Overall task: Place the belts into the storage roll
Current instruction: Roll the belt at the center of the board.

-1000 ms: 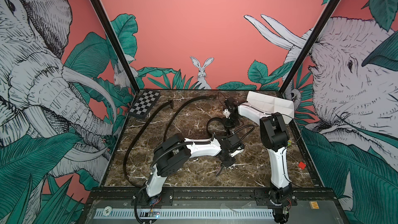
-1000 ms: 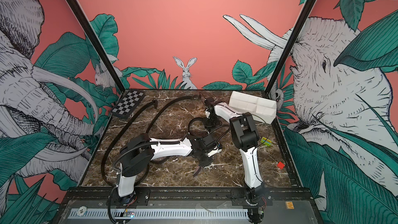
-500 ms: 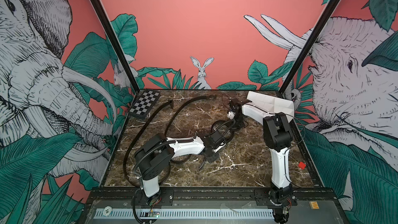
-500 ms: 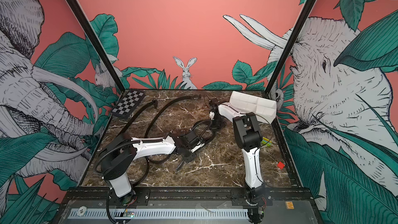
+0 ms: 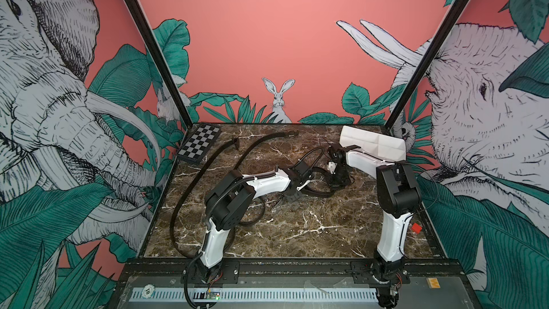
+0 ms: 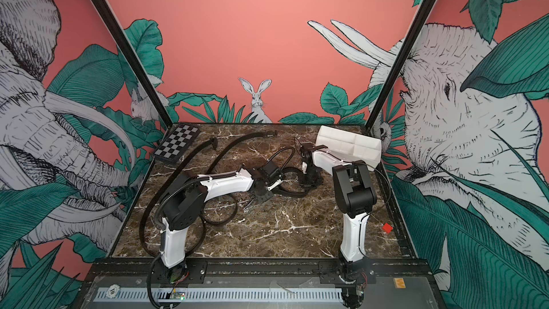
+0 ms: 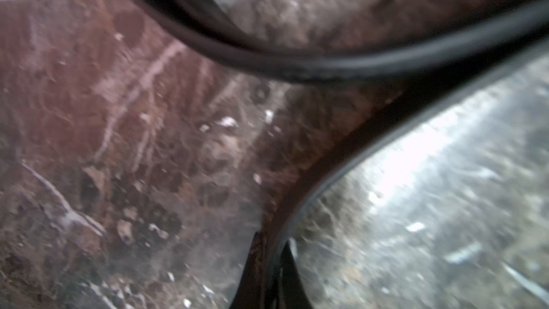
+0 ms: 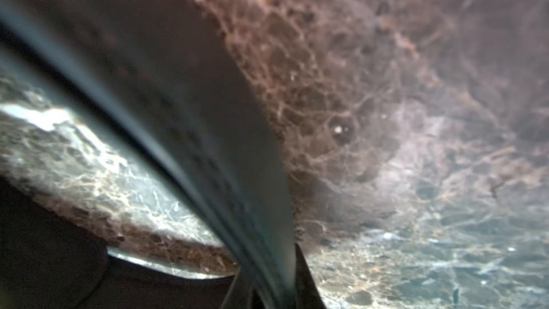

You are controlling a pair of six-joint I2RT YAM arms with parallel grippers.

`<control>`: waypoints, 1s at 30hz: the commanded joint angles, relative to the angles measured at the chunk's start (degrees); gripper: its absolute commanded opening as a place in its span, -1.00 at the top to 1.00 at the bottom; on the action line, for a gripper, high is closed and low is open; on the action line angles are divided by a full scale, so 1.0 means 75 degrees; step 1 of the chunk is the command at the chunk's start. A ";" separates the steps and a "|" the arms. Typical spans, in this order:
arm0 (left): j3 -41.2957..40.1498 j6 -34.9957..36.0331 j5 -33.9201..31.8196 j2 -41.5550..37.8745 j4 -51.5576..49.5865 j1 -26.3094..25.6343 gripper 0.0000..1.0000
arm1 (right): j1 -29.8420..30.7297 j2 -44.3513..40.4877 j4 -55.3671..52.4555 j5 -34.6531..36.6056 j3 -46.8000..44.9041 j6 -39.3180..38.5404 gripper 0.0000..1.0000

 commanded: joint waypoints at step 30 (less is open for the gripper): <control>-0.0710 0.1054 -0.1874 0.0579 -0.0589 0.1518 1.00 | -0.1105 -0.0112 -0.1430 0.1969 -0.0502 -0.0475 0.49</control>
